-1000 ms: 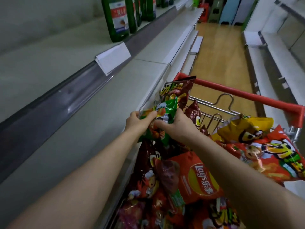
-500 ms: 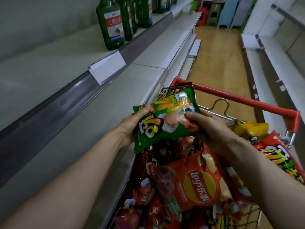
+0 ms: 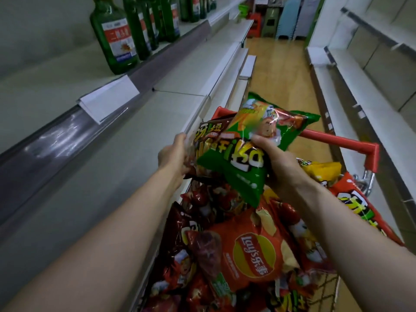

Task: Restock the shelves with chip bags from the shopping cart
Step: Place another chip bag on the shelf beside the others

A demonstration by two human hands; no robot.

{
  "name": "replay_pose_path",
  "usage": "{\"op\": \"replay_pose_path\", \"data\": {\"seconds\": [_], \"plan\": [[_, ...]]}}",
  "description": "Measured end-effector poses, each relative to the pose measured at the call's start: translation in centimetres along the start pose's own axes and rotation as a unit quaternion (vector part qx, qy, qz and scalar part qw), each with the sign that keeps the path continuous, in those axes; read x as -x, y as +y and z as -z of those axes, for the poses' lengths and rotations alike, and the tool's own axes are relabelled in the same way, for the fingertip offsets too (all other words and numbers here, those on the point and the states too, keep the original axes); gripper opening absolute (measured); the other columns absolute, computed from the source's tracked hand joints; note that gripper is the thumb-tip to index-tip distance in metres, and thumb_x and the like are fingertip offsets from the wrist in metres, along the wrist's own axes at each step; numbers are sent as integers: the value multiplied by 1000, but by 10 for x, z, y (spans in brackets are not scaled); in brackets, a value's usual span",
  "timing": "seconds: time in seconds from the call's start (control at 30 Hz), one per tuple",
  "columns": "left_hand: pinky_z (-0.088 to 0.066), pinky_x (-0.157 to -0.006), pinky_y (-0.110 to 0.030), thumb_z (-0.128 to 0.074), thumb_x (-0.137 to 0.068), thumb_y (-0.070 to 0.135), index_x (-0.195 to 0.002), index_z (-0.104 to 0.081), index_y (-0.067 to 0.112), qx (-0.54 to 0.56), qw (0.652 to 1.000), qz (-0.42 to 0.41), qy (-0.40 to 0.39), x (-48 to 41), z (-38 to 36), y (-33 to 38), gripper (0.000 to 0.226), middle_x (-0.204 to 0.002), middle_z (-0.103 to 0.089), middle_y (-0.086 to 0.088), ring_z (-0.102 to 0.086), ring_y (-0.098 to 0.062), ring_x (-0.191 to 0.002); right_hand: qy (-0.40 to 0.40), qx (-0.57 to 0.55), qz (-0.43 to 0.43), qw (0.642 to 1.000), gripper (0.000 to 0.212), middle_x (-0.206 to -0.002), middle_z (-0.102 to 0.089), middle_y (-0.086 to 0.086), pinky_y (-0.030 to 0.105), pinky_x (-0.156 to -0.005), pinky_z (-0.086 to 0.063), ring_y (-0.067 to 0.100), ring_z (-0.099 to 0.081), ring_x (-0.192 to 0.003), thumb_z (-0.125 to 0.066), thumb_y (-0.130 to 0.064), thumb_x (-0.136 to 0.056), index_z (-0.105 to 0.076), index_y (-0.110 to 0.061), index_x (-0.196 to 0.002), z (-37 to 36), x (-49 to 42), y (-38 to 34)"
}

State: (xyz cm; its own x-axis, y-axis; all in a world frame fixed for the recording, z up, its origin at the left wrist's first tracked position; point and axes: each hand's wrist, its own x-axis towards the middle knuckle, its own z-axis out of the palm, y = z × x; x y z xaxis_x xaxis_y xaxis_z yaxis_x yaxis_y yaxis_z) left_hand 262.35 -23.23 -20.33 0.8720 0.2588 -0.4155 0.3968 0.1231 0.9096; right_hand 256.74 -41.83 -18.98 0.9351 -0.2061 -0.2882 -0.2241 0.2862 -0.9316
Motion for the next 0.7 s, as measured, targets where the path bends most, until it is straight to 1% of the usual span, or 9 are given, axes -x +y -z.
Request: {"op": "replay_pose_path", "data": {"seconds": [0.07, 0.13, 0.17, 0.27, 0.37, 0.43, 0.5, 0.57, 0.7], "plan": [[-45, -68, -30, -57, -91, 36, -91, -59, 10, -76, 996, -20, 32, -17, 1, 1, 26, -100, -61, -14, -54, -17, -73, -20, 27, -59, 998, 44, -103, -74, 14, 48, -92, -54, 31, -70, -97, -76, -32, -76, -65, -9, -112, 10, -5, 5], [-48, -74, -30, -57, -92, 37, -113, -57, 6, -124, 992, -9, -1, -26, -3, -1, 37, -113, -62, -13, -60, -22, -92, -33, 53, -90, 994, 44, -101, -74, 15, 49, -94, -53, 33, -70, -97, -76, -33, -75, -65, -8, -110, 11, -8, 11], [-47, -68, -26, -57, -92, 40, -119, -52, 6, -129, 991, 5, -31, -29, -6, -2, 43, -108, -62, -9, -60, -21, -92, -35, 57, -95, 993, 44, -101, -74, 15, 49, -93, -53, 33, -71, -96, -77, -33, -75, -65, -7, -109, 9, -11, 15], [-44, -46, -20, -49, -94, 51, -111, -51, 12, -141, 982, 39, -116, -35, -12, -3, 42, -78, -59, -1, -60, -14, -65, -32, 54, -84, 994, 44, -97, -75, 13, 42, -84, -57, 29, -73, -89, -77, -31, -74, -65, -7, -109, 3, -19, 21], [-43, -40, -16, -33, -98, 56, -93, -57, 15, -166, 970, 48, -168, -44, -19, -7, 48, -72, -62, -1, -63, -12, -53, -38, 59, -87, 994, 52, -98, -75, 12, 40, -80, -57, 27, -73, -89, -77, -33, -71, -63, -7, -113, 2, -26, 24], [-43, -52, -19, -25, -98, 60, -113, -52, 22, -211, 958, 40, -188, -51, -20, -8, 50, -90, -59, 2, -58, -10, -74, -39, 56, -94, 993, 44, -97, -75, 12, 38, -77, -57, 26, -73, -87, -76, -31, -76, -63, -8, -111, 3, -28, 26], [-45, -74, -28, -27, -92, 71, -136, -46, 23, -242, 948, 35, -205, -58, -14, -6, 68, -113, -58, 0, -55, -16, -100, -35, 44, -99, 994, 52, -100, -74, 15, 43, -85, -57, 30, -72, -92, -78, -33, -70, -62, -7, -113, 6, -28, 26], [-48, -93, -38, -39, -76, 84, -129, -56, 19, -259, 943, 50, -204, -69, -6, -7, 86, -122, -64, -7, -60, -24, -109, -39, 45, -102, 993, 67, -104, -73, 17, 46, -89, -55, 33, -70, -97, -78, -36, -60, -61, -6, -117, 9, -26, 25], [-44, -104, -44, -69, -40, 86, -113, -68, 14, -262, 929, 78, -251, -76, 6, -7, 102, -108, -72, -10, -67, -29, -105, -73, 40, -105, 991, 58, -103, -73, 17, 37, -70, -60, 32, -71, -91, -73, -34, -63, -63, -8, -113, 11, -14, 13]]}}
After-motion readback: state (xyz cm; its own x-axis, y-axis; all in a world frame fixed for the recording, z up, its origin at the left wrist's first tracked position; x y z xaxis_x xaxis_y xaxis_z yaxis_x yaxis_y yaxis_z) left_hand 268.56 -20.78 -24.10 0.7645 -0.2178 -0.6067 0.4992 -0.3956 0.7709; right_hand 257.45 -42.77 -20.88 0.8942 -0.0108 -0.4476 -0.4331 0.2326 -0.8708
